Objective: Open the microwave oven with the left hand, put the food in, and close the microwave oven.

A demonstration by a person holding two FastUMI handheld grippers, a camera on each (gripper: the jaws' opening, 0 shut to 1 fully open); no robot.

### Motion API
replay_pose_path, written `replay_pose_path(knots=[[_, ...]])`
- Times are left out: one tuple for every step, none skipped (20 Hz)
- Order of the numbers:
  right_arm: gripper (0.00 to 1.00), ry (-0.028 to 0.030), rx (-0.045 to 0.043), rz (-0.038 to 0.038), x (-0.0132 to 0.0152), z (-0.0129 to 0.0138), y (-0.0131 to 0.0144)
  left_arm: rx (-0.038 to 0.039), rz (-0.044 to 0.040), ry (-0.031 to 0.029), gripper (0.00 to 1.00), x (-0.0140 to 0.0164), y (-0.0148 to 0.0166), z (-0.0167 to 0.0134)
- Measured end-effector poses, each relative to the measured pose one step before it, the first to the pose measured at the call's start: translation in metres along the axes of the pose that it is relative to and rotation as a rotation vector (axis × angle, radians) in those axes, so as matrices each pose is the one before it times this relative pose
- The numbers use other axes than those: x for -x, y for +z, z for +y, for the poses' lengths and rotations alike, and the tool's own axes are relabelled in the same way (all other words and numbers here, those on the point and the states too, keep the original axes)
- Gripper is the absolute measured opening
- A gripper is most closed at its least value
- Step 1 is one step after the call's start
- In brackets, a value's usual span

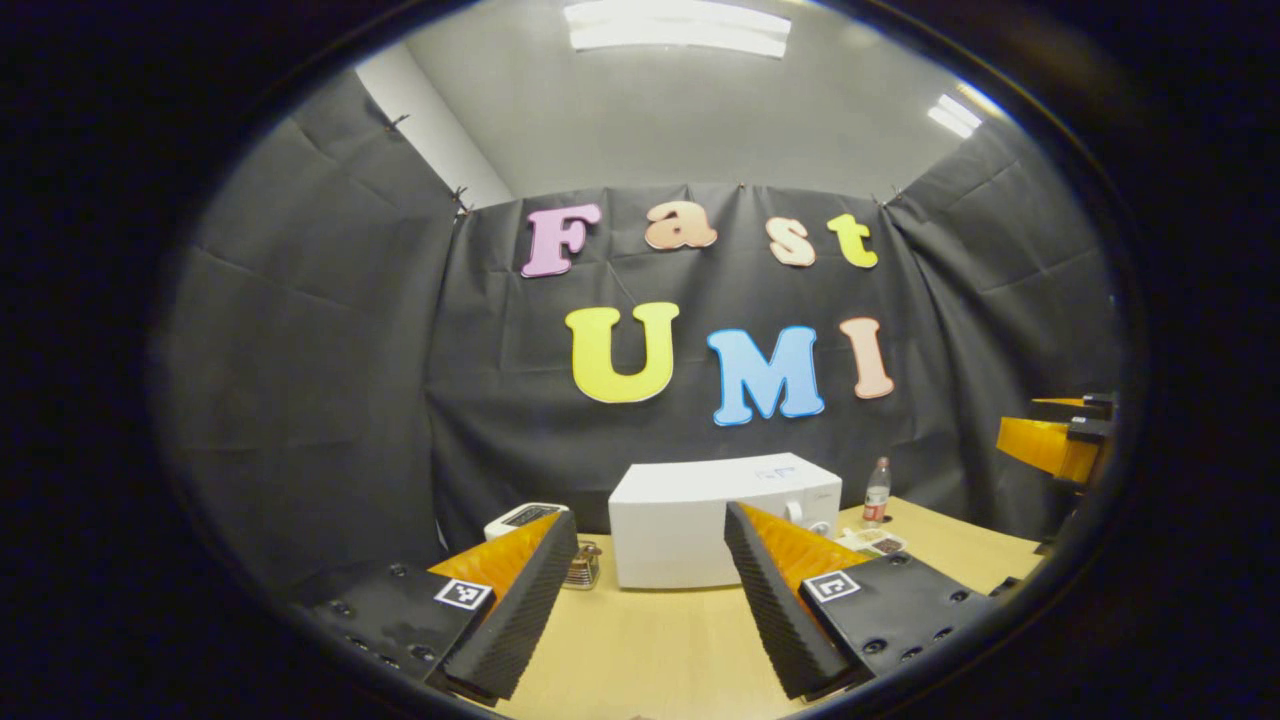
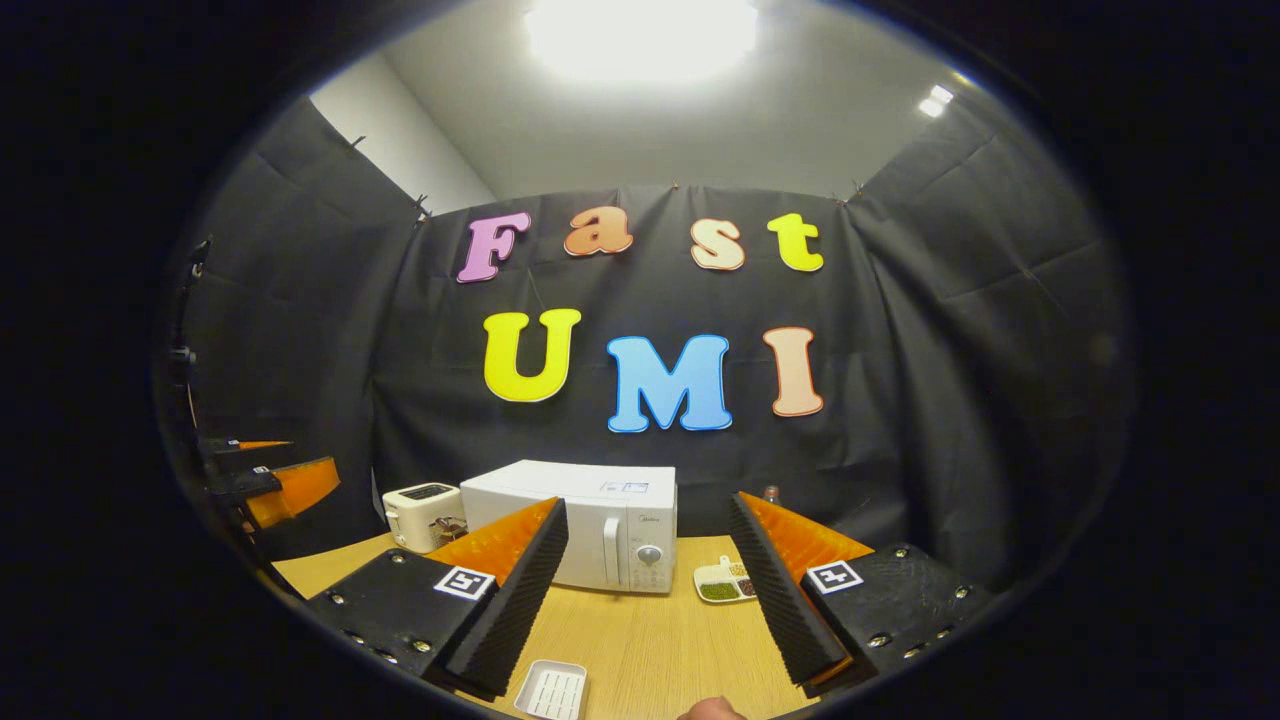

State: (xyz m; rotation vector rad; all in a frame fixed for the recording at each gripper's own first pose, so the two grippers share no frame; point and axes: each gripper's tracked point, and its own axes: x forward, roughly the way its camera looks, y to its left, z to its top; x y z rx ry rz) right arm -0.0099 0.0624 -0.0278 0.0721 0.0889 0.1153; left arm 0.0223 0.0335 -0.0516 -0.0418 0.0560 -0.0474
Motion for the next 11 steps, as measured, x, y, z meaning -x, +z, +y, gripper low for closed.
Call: replay_pose_path(knots=[[0.98, -0.00072, -0.00101, 0.00205, 0.00003, 0.00062, -0.00064, -0.00285, -0.00245, 0.00258, 1.0, -0.00051, -0.00065, 0.001], [0.98, -0.00155, -0.00072, 0.00101, -0.00058, 0.00007, 0.00007, -0.00187, -0.00109, 0.00334, 1.0, -0.00027, 0.0009, 0.00121], [0.98, -0.0016, -0.00049, -0.00022, -0.00011, -0.00043, 0.0006, -0.00093, -0.00212, -0.00055, 1.0, 0.0002, -0.00031, -0.00012], [0.98, -0.00117, 0.00062, -0.00034, -0.00042, 0.00014, -0.00013, -0.00045, -0.00169, 0.00048, 1.0, -0.00041, 0.00107, -0.00012], [0.98, -0.00261, 0.00108, -0.00039, -0.0008, -0.00059, 0.00019, -0.00072, -0.00032, -0.00069, 1.0, -0.00059, -0.00106, 0.00002], [0.98, -0.00202, -0.0006, -0.00113, -0.00045, -0.00064, 0.0007, -0.00257, -0.00226, -0.00076, 1.0, -0.00014, -0.0003, -0.00029], [0.98, -0.00139, -0.00129, -0.00075, -0.00073, 0.00031, 0.00065, -0.00248, 0.00162, 0.00035, 1.0, -0.00089, -0.00085, -0.0001], [0.98, -0.00117, -0.00092, -0.0008, -0.00032, 0.00007, 0.00076, 0.00009, 0.0045, -0.00035, 1.0, -0.00067, -0.00111, 0.00043], [0.98, -0.00024, 0.00018, 0.00001, -0.00004, 0.00022, 0.00017, 0.00123, 0.00186, 0.00099, 1.0, -0.00076, -0.00169, 0.00013], [0.98, -0.00088, 0.00168, -0.00036, 0.00003, -0.00051, -0.00013, 0.00081, 0.00416, 0.00043, 1.0, -0.00025, -0.00082, -0.00006], [0.98, -0.00069, 0.00212, -0.00182, -0.00072, -0.00037, 0.00108, 0.00254, -0.00061, -0.00073, 1.0, 0.00003, -0.00111, 0.0]])
